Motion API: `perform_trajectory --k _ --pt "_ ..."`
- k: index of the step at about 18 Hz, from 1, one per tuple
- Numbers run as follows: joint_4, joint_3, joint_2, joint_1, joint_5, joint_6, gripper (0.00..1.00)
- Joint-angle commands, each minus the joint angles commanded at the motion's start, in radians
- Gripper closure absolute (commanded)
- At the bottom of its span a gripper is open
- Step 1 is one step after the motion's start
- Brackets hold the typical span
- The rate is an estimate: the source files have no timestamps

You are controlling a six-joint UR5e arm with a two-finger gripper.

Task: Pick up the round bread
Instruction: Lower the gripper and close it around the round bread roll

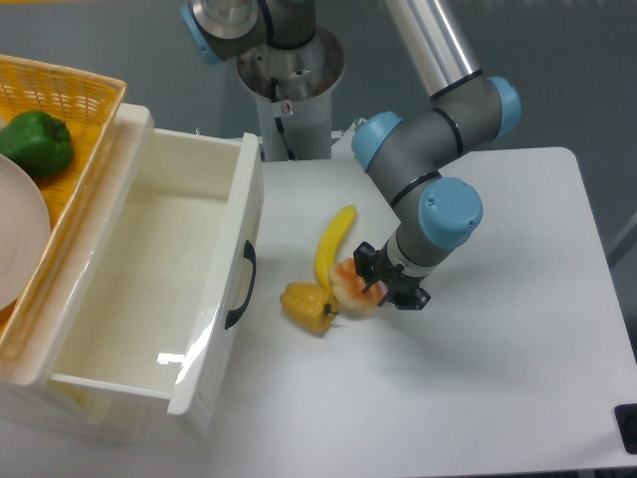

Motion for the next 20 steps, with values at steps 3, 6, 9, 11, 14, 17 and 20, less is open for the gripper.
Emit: perform_trajectory --k 3,6,9,11,14,17,20 --pt "-0.003 -0.012 0.003 -0.008 -0.006 -0.037 0.0" --pt "-0.008 -0.035 0.02 -0.028 -0.005 -0.052 0.0" --pt "-0.005 -0.063 0.021 -0.034 -0.003 -0.064 0.0" --pt "0.0 -0.077 0.02 -0.046 0.001 -0.068 0.0" --pt "0.002 -0.078 0.017 -0.046 0.002 -0.068 0.0" --pt "0.005 -0.078 0.017 -0.045 0.002 -0.067 0.07" --pt "0.005 -0.075 0.02 -0.038 0.0 -0.068 0.56"
